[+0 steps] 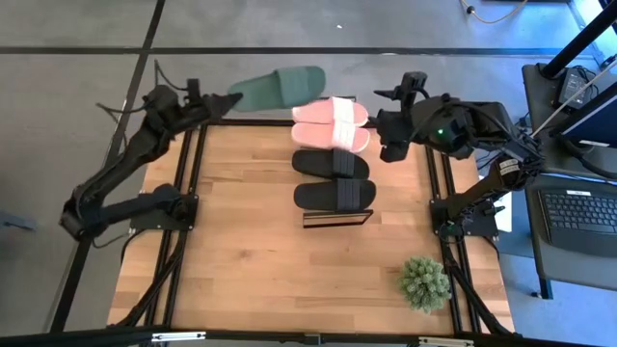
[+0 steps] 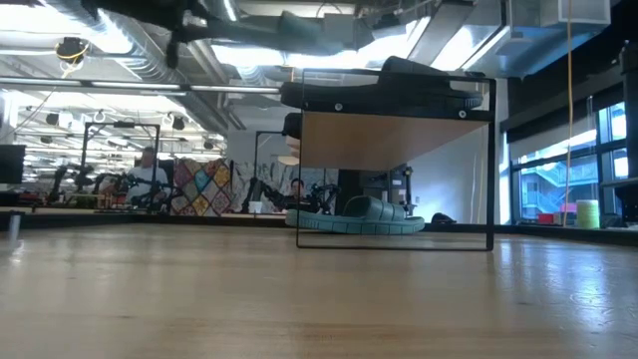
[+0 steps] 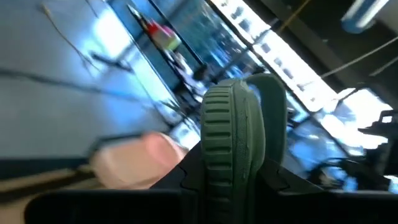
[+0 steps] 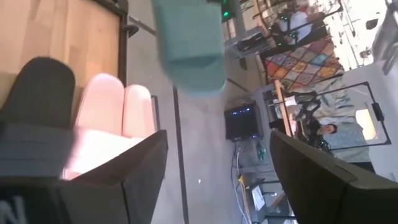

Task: Pick and place slides into the shelf
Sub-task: Put the green slide under the shelf

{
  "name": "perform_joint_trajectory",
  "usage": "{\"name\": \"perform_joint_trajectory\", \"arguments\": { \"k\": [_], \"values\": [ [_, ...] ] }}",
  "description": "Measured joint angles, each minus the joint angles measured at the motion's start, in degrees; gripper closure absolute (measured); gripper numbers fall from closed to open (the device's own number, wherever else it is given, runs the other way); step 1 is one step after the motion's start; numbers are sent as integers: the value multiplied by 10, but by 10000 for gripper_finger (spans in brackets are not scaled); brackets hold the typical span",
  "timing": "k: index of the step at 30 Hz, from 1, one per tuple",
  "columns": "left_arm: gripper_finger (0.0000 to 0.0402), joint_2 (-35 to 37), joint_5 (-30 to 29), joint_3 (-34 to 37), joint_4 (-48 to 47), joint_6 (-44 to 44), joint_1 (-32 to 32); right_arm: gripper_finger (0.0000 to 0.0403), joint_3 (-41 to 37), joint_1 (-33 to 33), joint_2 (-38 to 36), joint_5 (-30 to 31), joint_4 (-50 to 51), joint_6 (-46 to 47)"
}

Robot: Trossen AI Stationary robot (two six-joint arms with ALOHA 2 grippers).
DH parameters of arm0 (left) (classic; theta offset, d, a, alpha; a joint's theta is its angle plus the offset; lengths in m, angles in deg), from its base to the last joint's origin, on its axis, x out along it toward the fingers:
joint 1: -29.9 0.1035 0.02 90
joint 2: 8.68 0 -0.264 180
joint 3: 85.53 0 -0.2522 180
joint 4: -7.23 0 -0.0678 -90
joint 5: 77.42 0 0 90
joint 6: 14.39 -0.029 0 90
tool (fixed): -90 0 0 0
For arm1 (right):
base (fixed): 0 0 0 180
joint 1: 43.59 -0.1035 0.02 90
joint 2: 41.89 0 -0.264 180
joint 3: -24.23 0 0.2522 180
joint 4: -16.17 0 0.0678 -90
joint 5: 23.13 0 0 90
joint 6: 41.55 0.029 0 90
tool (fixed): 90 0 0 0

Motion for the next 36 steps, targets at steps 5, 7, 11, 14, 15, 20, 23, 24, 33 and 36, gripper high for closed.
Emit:
{"name": "perform_joint_trajectory", "arguments": {
  "k": [5,7,11,14,15,20,23,24,33,36],
  "values": [
    [347,64,-70,0,-61,-86,30,122,0,0,1,0,15,7],
    [347,89,-86,0,-84,-99,38,122,0,0,1,0,15,14],
    [348,140,-109,0,-165,-112,49,122,0,0,1,-2,15,15],
    [348,172,-126,0,-254,-112,50,122,0,5,1,-33,15,14],
    [348,182,-135,0,-284,-112,49,122,0,8,1,-49,15,15],
    [348,218,-196,0,-400,-108,49,122,0,29,1,-107,15,15],
    [348,227,-201,0,-438,-98,49,122,0,44,1,-132,15,16],
    [348,227,-192,0,-449,-90,49,122,0,48,1,-137,15,16],
    [348,219,-83,0,-597,-6,49,122,0,77,1,-151,16,60],
    [348,216,-75,0,-610,2,43,122,0,78,1,-151,16,60]
  ]
}}
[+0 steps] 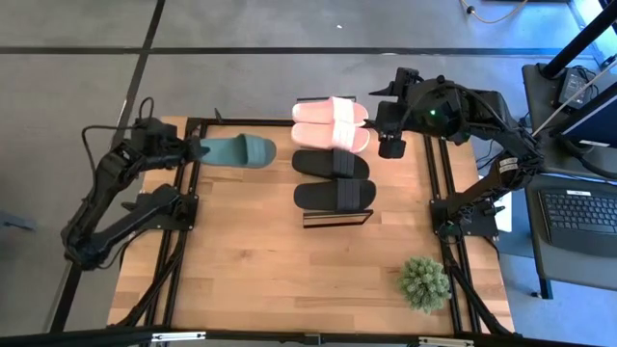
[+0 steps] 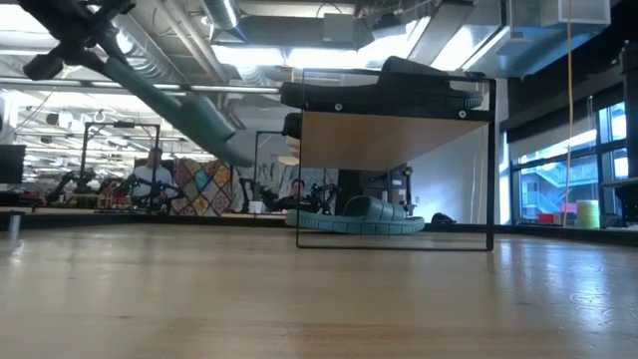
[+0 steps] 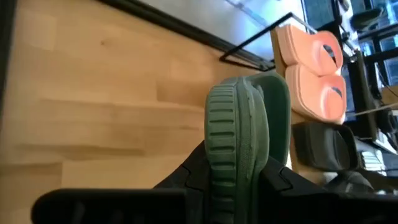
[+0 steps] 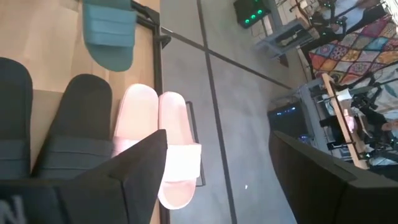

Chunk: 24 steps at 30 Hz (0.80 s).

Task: Pick and place slides into the shelf
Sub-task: Put the green slide under the shelf

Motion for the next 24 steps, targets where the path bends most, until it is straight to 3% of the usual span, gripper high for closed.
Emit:
{"name": "perform_joint_trajectory", "arguments": {
  "k": [5,7,11,13,20,24],
  "values": [
    [348,-28,9,0,-2,13,-27,122,0,3,0,-5,-4,18],
    [348,-47,9,0,-2,21,-43,122,0,20,-4,-62,-6,43],
    [348,-89,13,0,19,23,-80,122,-1,80,-18,-236,14,87],
    [348,-113,20,0,38,23,-99,122,-2,106,-19,-278,15,92],
    [349,-203,29,0,70,11,-157,122,-3,161,-28,-310,14,88],
    [349,-232,51,0,72,10,-181,122,-3,176,-44,-368,12,89]
  ]
}}
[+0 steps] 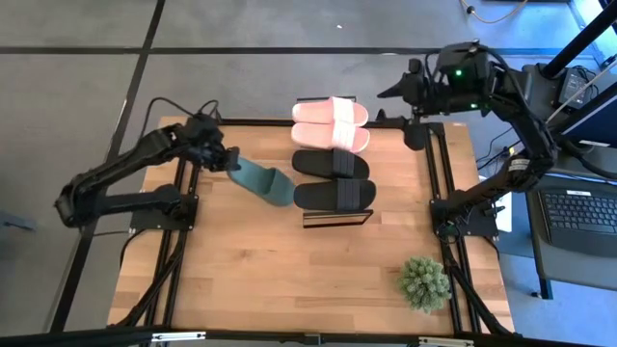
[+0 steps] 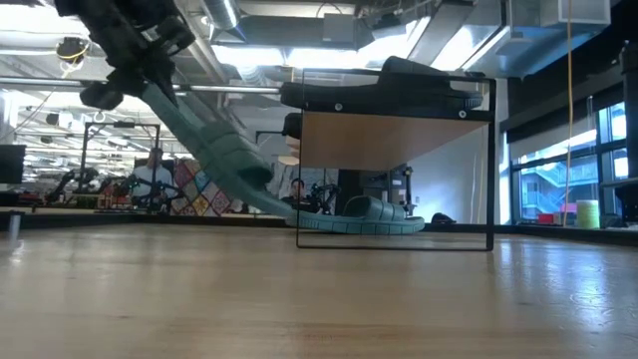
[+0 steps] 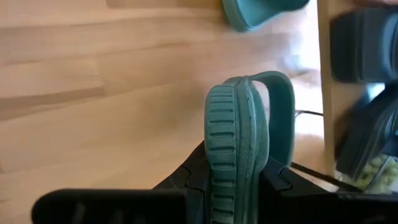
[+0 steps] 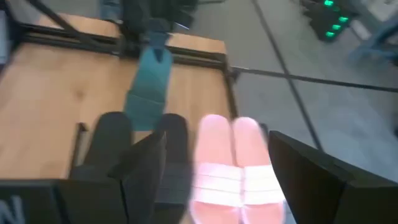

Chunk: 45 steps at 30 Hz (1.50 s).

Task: Pick and place slides into the shelf
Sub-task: Put the green slide under the shelf

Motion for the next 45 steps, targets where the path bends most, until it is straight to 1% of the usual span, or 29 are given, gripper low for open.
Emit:
{"name": "perform_joint_trajectory", "arguments": {
  "k": [2,6,8,10,16,18,21,24,30,36,41,45],
  "values": [
    [349,-9,1,0,17,9,-15,122,0,5,-5,-23,11,-2],
    [349,-17,0,0,84,27,-34,122,-1,18,-13,-27,41,-2],
    [349,-19,3,-1,98,32,-39,122,-25,26,-27,-29,30,3],
    [349,-26,3,-1,98,39,-47,122,-83,37,-54,-38,-7,14],
    [349,-59,-4,-1,114,47,-80,122,-334,74,-174,-38,-219,45],
    [349,-77,-4,-1,125,56,-89,122,-393,85,-208,-37,-266,52],
    [349,-103,-3,-1,127,60,-97,122,-449,99,-251,-38,-305,62],
    [349,-131,-6,-1,147,61,-100,122,-480,108,-284,-37,-324,73],
    [349,-193,-7,-1,216,66,-99,122,-502,110,-326,-37,-325,74],
    [349,-249,13,0,261,68,-99,122,-529,110,-351,-37,-325,73],
    [349,-284,26,0,301,66,-100,122,-586,110,-376,-51,-360,74],
    [349,-308,29,0,311,67,-104,122,-632,110,-401,-52,-391,87]
  ]
}}
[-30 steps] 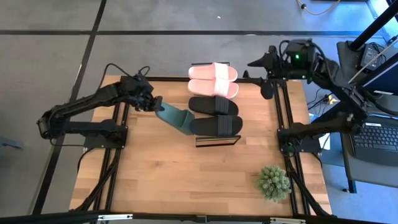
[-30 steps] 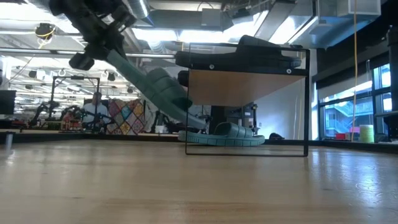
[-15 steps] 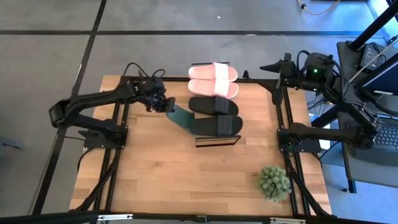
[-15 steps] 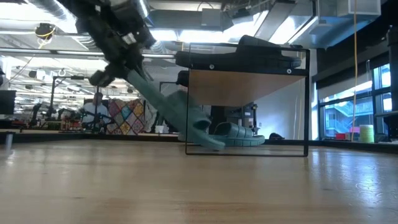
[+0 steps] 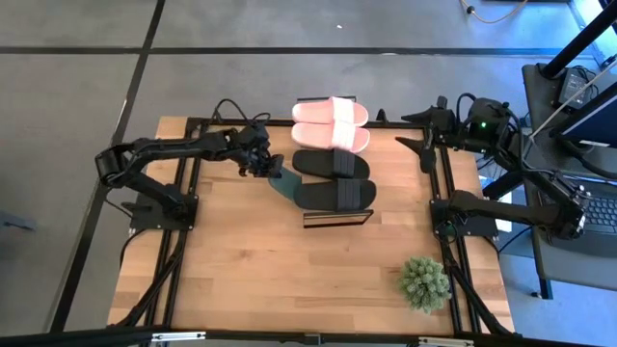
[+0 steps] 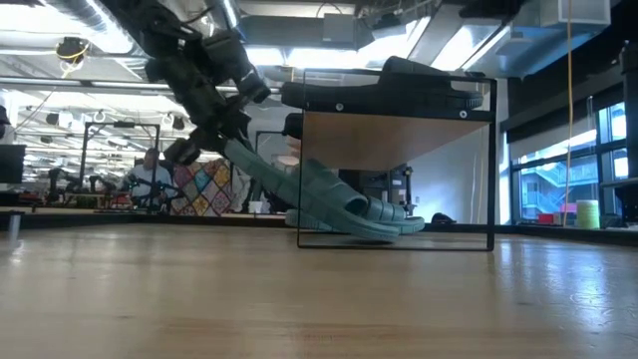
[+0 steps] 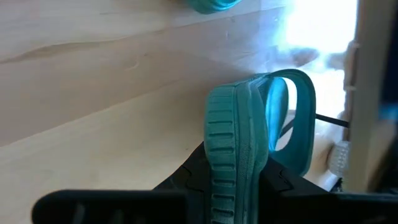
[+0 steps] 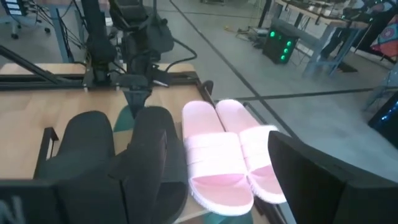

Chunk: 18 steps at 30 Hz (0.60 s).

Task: Pick and place slides into the shelf
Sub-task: Put the green slide under the shelf

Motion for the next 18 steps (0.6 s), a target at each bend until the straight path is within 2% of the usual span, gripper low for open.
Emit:
{"name": "perform_joint_trajectory", "arguments": {
  "k": [12,18],
  "values": [
    [349,-72,-10,0,66,44,-7,122,-56,0,-66,0,-9,18],
    [349,-89,-39,0,74,66,-5,122,-62,0,-90,1,-9,16]
  ]
}}
